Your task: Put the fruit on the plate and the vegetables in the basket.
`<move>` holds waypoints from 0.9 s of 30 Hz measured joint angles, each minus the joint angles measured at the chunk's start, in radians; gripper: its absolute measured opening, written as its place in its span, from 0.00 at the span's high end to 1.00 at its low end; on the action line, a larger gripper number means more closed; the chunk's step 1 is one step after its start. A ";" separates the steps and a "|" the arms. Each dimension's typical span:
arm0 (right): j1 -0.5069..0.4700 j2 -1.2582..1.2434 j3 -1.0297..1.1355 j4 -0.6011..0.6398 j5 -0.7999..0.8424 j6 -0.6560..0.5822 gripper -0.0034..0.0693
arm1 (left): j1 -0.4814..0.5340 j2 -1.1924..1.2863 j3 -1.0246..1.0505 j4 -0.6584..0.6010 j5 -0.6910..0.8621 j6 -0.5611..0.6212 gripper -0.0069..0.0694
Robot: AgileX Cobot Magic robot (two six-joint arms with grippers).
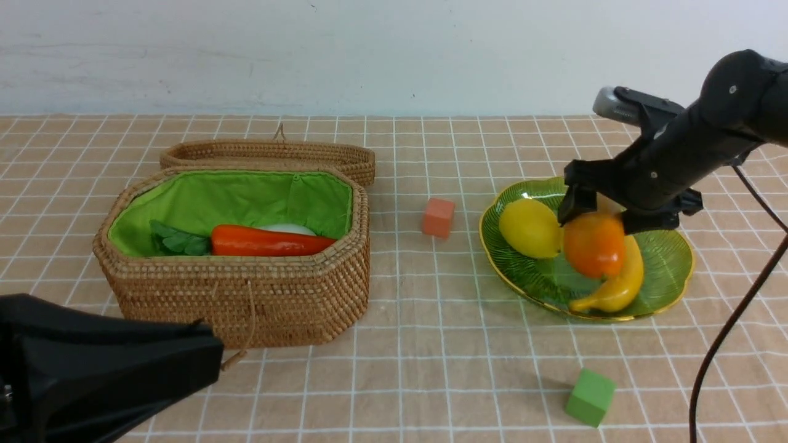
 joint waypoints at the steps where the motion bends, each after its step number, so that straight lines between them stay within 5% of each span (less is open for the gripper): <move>1: 0.000 -0.005 0.000 -0.001 0.004 0.006 0.02 | 0.000 0.000 0.000 0.004 0.002 0.001 0.87; 8: 0.000 -0.122 0.000 -0.068 0.085 0.006 0.12 | 0.000 0.000 0.000 0.051 -0.009 -0.002 0.87; 16: 0.000 -0.579 0.196 -0.264 0.232 0.006 0.68 | 0.000 -0.129 0.117 0.074 -0.177 -0.025 0.93; 20: 0.000 -0.931 0.461 -0.284 0.249 0.006 0.95 | 0.000 -0.316 0.356 0.030 -0.390 -0.026 0.93; 27: 0.000 -1.446 0.773 -0.287 0.290 0.059 0.97 | 0.000 -0.439 0.596 -0.049 -0.673 -0.027 0.93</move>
